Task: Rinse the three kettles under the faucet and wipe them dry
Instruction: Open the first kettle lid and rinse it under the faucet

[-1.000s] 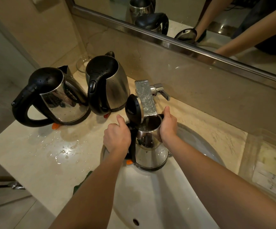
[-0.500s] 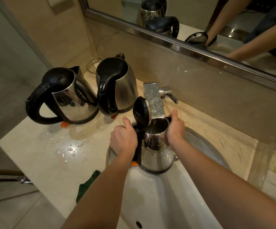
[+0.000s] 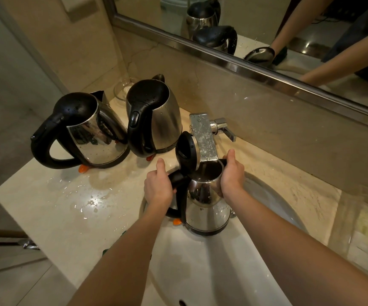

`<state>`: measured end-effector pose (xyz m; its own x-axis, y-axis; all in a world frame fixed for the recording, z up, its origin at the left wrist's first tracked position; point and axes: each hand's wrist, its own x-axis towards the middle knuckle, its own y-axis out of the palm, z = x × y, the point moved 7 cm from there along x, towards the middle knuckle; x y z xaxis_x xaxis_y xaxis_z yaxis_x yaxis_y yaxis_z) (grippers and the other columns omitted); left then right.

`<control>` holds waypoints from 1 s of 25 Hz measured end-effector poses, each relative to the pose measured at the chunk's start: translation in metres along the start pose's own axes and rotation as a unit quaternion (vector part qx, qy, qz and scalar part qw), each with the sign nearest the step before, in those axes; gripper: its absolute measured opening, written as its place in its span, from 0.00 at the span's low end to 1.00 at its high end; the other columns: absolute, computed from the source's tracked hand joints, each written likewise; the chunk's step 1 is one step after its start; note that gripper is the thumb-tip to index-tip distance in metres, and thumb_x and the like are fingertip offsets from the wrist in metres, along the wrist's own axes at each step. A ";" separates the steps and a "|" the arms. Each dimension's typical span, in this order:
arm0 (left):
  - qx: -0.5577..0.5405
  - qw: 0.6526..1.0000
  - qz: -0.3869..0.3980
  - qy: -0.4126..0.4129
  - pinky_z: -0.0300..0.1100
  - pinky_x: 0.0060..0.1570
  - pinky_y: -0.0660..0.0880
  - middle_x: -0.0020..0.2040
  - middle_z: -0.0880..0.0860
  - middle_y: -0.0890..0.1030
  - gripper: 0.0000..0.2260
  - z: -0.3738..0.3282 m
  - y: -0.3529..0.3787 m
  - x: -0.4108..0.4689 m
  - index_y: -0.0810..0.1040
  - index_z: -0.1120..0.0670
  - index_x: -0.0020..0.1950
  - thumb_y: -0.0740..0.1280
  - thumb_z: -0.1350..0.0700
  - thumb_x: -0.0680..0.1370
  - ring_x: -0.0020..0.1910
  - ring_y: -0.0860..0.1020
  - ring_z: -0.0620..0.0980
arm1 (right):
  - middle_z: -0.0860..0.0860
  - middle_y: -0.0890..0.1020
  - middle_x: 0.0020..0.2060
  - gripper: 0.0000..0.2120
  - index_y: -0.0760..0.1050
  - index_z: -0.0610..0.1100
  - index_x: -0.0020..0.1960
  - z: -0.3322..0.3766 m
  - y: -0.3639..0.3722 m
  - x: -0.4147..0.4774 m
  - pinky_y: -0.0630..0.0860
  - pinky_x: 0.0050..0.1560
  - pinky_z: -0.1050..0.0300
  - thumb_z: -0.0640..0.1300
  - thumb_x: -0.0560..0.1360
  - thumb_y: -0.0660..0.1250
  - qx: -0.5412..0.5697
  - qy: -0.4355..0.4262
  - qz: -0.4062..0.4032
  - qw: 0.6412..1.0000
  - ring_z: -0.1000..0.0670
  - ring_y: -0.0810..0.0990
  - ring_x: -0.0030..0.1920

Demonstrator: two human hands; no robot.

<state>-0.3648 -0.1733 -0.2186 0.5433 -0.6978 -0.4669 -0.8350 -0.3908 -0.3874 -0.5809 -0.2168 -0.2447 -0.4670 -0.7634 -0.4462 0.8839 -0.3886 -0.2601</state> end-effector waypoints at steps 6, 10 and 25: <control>0.066 0.997 -0.028 0.029 0.48 0.44 0.69 0.37 0.55 0.74 0.25 -0.009 -0.007 -0.009 0.70 0.56 0.37 0.49 0.40 0.83 0.39 0.74 0.53 | 0.44 0.82 0.44 0.26 0.75 0.47 0.40 0.000 0.002 -0.002 0.76 0.58 0.40 0.65 0.78 0.50 -0.009 0.009 0.014 1.000 0.41 0.80 0.49; 0.082 0.995 -0.032 0.044 0.48 0.43 0.68 0.36 0.55 0.75 0.25 -0.014 -0.006 -0.014 0.71 0.56 0.35 0.50 0.42 0.83 0.37 0.74 0.51 | 0.45 0.80 0.44 0.26 0.75 0.44 0.43 0.002 -0.008 0.000 0.75 0.53 0.49 0.62 0.81 0.49 -0.043 -0.020 0.023 0.999 0.44 0.79 0.48; 0.034 0.997 -0.036 0.050 0.48 0.40 0.67 0.31 0.56 0.68 0.25 -0.004 -0.010 -0.003 0.64 0.57 0.32 0.51 0.43 0.84 0.33 0.69 0.52 | 0.47 0.71 0.62 0.19 0.68 0.46 0.63 0.017 -0.038 0.051 0.67 0.63 0.46 0.56 0.82 0.49 -0.591 -0.392 0.010 0.705 0.44 0.68 0.62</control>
<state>-0.3585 -0.1696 -0.2102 0.5875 -0.7271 -0.3552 -0.7839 -0.4026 -0.4726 -0.6378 -0.2504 -0.2430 0.1128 -0.9932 0.0290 0.0348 -0.0252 -0.9991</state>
